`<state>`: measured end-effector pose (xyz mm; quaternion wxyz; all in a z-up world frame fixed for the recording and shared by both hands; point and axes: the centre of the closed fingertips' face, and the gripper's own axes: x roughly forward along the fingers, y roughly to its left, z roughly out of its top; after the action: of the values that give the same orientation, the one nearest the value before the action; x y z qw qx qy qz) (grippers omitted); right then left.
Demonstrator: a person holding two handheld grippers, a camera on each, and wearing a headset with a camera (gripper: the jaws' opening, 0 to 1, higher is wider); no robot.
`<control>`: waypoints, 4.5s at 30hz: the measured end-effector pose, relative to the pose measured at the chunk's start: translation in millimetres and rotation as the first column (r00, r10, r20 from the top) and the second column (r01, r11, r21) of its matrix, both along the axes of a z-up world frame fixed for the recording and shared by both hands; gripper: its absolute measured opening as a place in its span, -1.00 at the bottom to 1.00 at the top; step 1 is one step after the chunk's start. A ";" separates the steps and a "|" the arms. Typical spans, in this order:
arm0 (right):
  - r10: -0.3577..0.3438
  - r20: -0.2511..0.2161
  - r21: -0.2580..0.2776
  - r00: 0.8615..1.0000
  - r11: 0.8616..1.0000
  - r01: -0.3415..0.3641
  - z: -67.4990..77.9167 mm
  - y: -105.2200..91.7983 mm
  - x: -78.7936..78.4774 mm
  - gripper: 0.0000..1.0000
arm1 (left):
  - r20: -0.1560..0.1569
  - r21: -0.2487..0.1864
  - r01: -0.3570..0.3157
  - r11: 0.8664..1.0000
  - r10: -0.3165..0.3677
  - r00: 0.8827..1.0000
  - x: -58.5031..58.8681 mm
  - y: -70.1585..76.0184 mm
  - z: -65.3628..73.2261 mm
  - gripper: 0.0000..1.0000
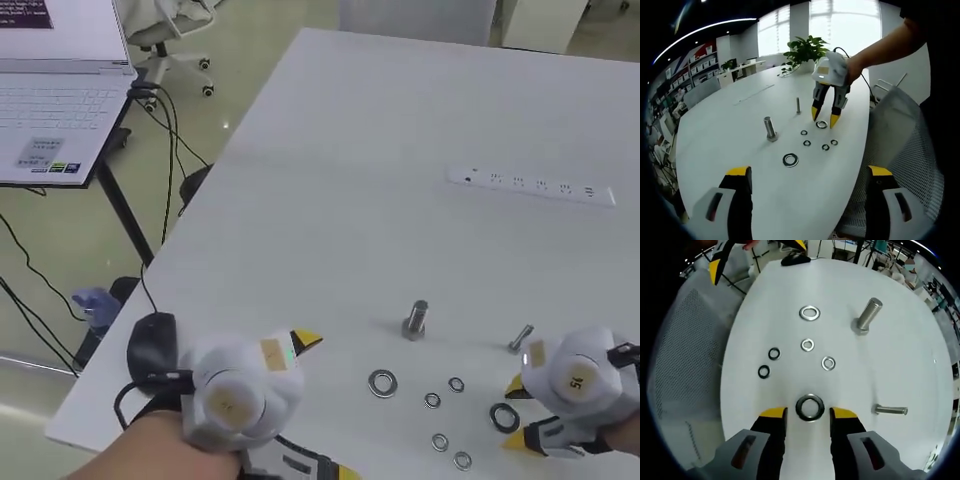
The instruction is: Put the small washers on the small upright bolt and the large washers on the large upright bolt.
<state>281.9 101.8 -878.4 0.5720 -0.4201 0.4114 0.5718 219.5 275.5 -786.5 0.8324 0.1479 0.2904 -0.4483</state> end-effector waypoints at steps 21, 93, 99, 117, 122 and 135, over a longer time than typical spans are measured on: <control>0.047 -0.003 -0.076 0.999 0.996 -0.048 -1.4 3.0 1.6 -0.50 | -0.022 -0.008 0.005 1.000 -0.005 1.000 -5.0 -1.5 -4.9 0.82; -0.021 -0.012 -0.039 1.000 0.999 0.020 107.3 57.5 63.6 -0.57 | -0.002 -0.023 -0.043 0.999 0.043 0.999 11.0 11.6 -8.4 0.82; -0.023 -0.021 -0.035 1.000 0.999 0.022 103.8 67.2 68.1 -0.57 | -0.006 -0.027 -0.044 0.999 0.044 0.999 9.0 11.4 -9.9 0.83; -0.016 -0.030 -0.031 0.999 0.999 0.015 92.7 100.7 82.0 -0.57 | -0.016 -0.029 -0.043 0.999 0.043 0.999 8.0 14.7 -12.7 0.82; -0.005 -0.028 -0.040 1.000 0.999 0.004 90.5 107.3 83.4 -0.57 | -0.018 -0.028 -0.042 0.999 0.041 0.999 7.5 15.7 -13.5 0.82; 0.006 -0.035 -0.061 0.999 0.998 -0.008 83.5 119.2 84.9 -0.57 | -0.014 -0.031 -0.037 0.999 0.037 0.999 9.8 13.4 -12.8 0.82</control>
<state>366.7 221.1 -794.9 0.5498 -0.4288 0.4370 0.5682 229.3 289.0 -799.3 0.8408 0.1266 0.2916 -0.4383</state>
